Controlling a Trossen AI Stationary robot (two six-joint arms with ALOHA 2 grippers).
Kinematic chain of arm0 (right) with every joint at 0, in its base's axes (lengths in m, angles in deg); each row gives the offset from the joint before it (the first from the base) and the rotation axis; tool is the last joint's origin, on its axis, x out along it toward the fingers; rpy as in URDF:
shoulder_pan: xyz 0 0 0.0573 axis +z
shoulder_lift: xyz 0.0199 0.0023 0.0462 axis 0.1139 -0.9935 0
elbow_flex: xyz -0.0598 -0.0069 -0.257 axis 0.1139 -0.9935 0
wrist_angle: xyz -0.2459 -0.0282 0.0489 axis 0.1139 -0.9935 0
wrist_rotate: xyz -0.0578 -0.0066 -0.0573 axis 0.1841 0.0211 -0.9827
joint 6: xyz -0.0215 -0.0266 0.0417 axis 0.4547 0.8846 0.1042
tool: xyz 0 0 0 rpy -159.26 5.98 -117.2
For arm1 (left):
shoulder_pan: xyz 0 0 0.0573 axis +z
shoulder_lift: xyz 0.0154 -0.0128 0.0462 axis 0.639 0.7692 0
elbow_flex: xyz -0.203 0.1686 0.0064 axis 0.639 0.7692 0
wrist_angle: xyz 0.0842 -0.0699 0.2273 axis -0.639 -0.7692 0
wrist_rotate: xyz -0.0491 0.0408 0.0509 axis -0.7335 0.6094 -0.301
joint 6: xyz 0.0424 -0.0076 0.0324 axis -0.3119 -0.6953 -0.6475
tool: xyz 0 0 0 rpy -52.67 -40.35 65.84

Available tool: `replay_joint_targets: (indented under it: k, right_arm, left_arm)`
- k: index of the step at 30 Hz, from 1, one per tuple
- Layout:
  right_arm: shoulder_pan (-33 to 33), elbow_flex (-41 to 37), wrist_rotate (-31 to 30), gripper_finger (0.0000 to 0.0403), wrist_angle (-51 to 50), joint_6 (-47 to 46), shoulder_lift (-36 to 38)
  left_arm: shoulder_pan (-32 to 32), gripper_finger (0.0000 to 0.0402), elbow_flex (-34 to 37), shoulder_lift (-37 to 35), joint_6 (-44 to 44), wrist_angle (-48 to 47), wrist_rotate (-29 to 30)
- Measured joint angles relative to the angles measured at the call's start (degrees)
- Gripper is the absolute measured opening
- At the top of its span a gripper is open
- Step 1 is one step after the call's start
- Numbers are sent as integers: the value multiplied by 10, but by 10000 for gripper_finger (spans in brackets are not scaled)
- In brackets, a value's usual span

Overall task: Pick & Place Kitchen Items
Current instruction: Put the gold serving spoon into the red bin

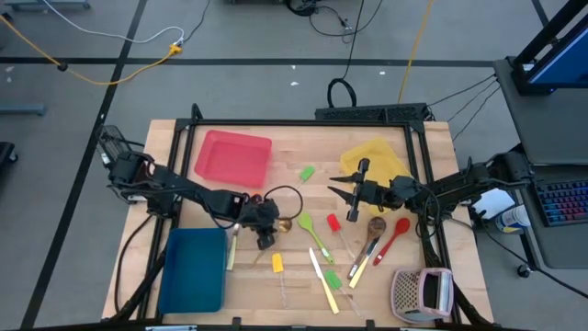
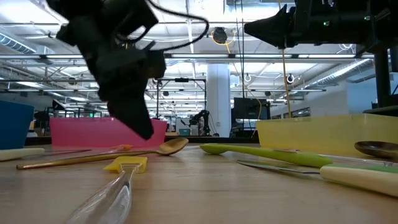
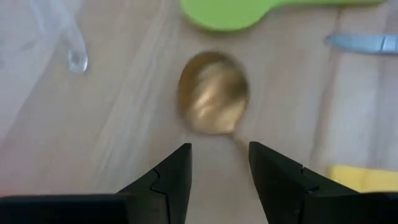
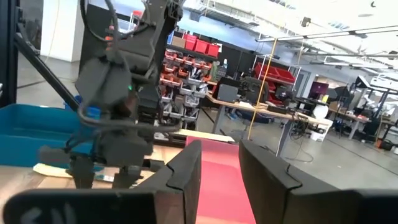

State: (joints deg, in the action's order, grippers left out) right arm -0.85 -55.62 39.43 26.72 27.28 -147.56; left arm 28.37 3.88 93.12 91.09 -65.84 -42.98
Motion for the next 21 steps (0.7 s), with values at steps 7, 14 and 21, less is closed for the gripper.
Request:
replay_joint_targets:
  k: [7,14,21]
  right_arm:
    - [0,0,2,100,-6,-49,0]
    - [0,0,2,100,-3,-70,0]
    - [0,0,2,100,44,-71,0]
  left_arm:
    - [-27,163,-34,46,51,-6,21]
    - [-43,163,-36,85,82,7,42]
    - [-42,141,-35,84,40,1,71]
